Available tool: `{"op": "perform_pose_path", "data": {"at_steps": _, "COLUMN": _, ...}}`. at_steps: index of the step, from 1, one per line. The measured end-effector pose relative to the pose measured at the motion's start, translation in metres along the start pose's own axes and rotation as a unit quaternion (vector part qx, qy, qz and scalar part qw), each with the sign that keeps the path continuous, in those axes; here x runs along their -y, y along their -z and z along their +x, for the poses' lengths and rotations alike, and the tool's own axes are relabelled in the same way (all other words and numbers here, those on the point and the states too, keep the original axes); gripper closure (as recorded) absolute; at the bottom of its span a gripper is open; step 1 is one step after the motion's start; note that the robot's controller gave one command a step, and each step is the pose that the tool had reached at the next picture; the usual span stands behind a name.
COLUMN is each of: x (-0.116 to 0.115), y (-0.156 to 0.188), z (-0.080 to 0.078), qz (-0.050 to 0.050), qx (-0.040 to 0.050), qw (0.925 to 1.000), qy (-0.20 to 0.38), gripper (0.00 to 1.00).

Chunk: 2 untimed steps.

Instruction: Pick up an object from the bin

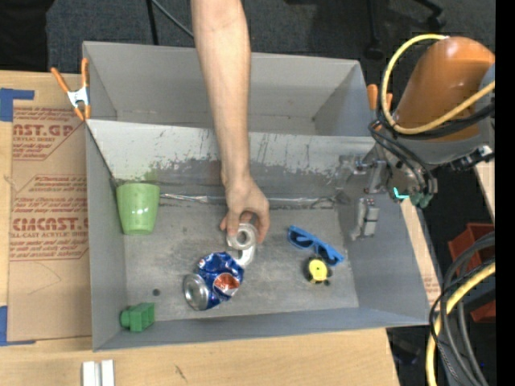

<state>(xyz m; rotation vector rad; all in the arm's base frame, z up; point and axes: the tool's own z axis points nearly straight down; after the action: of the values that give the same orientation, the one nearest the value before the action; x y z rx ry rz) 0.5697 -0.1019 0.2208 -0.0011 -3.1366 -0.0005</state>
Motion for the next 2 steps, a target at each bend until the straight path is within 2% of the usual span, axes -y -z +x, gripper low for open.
{"op": "perform_pose_path", "data": {"at_steps": 1, "x": 0.051, "y": -0.155, "z": 0.026, "qz": -0.001, "qx": 0.0004, "qw": 0.9826, "qy": 0.186, "gripper": 0.0}}
{"op": "perform_pose_path", "data": {"at_steps": 2, "x": 0.025, "y": -0.12, "z": 0.013, "qz": 0.0, "qx": 0.0051, "qw": 0.9924, "qy": 0.123, "gripper": 0.0}}
